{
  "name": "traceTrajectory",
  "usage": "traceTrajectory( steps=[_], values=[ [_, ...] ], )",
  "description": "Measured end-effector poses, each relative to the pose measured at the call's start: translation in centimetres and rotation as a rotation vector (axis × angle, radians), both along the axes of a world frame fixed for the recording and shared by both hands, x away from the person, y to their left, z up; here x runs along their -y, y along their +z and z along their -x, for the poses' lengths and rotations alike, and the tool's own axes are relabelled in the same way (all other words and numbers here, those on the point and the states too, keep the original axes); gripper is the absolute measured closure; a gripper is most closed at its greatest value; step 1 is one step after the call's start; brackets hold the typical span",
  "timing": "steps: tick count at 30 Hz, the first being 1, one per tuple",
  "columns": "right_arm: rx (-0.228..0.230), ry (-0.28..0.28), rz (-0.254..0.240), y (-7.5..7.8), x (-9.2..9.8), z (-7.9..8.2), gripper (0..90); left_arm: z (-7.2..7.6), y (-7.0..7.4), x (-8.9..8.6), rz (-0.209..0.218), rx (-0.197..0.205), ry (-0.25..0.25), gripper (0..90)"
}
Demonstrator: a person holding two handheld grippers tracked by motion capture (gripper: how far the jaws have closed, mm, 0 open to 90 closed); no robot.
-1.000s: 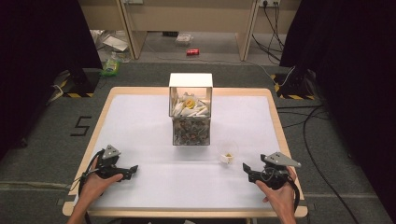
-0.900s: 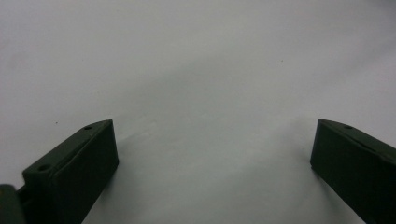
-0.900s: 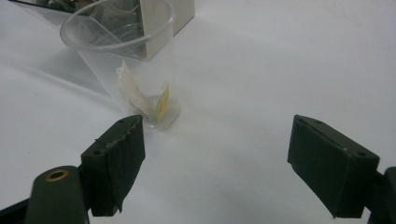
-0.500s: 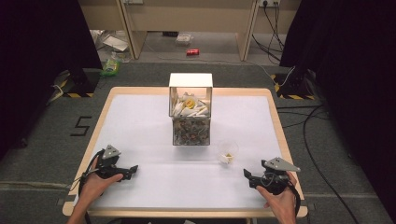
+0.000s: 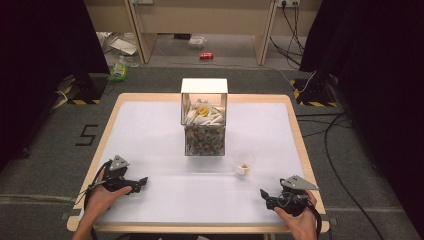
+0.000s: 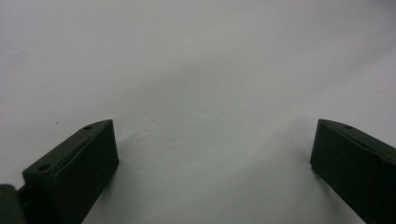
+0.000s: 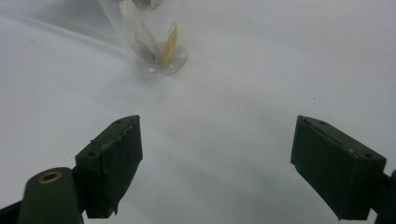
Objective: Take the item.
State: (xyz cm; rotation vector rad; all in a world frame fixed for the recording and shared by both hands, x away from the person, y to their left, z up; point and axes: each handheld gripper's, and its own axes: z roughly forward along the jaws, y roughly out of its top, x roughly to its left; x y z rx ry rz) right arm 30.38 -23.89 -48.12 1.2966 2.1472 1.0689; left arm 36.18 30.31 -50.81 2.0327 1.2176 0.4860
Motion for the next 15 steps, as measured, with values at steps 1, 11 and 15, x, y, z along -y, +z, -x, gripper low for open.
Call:
traceTrajectory(
  steps=[1, 11, 15],
  values=[
    [-0.001, 0.002, 0.004, -0.1, 0.1, 0.1, 17.2, 0.0, 0.0, 0.0, 0.000, 0.000, 0.000, 0.1],
    [-0.029, 0.004, 0.038, -0.9, 0.3, 1.2, 17.2, 0.0, 0.0, 0.0, -0.001, 0.000, 0.000, 0.1],
    [-0.036, 0.001, 0.041, -1.0, 0.3, 1.6, 17.2, 0.0, 0.0, 0.0, -0.001, 0.000, 0.000, 0.1]
  ],
)
